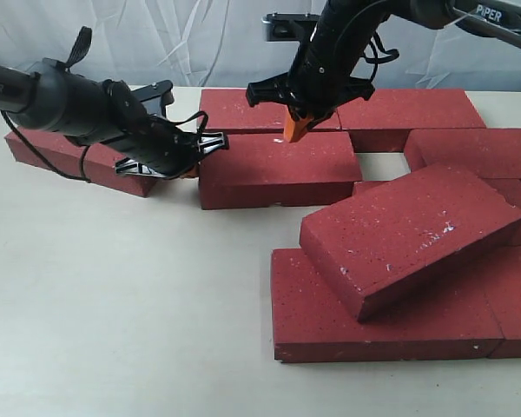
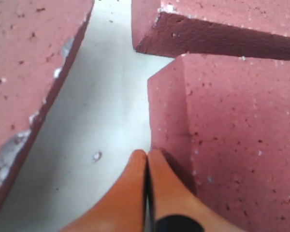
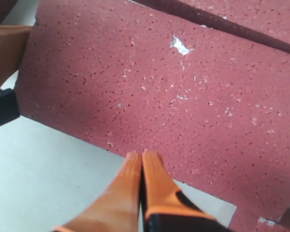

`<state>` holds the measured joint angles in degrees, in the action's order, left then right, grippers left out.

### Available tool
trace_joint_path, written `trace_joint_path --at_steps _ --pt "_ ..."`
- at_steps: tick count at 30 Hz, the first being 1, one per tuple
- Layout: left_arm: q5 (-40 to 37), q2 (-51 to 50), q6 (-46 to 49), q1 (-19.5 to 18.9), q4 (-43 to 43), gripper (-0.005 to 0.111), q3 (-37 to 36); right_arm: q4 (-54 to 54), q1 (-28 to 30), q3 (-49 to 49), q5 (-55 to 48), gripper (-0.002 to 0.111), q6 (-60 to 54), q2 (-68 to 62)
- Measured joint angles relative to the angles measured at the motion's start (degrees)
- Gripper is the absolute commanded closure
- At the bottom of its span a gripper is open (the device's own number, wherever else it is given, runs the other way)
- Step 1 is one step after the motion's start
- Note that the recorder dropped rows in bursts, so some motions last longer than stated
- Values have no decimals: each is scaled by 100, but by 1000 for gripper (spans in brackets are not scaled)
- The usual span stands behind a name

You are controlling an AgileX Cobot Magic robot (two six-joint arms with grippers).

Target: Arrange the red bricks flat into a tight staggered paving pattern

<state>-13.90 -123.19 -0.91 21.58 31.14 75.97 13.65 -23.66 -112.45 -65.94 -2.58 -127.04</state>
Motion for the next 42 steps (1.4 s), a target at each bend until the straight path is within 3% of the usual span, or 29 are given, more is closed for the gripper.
trace_joint_path --at_steps 19,42 --pt "-374 -231 21 25 23 107 470 37 0 0 79 109 -5 0" --pt "-41 -231 21 567 12 107 718 89 0 0 153 109 -14 0"
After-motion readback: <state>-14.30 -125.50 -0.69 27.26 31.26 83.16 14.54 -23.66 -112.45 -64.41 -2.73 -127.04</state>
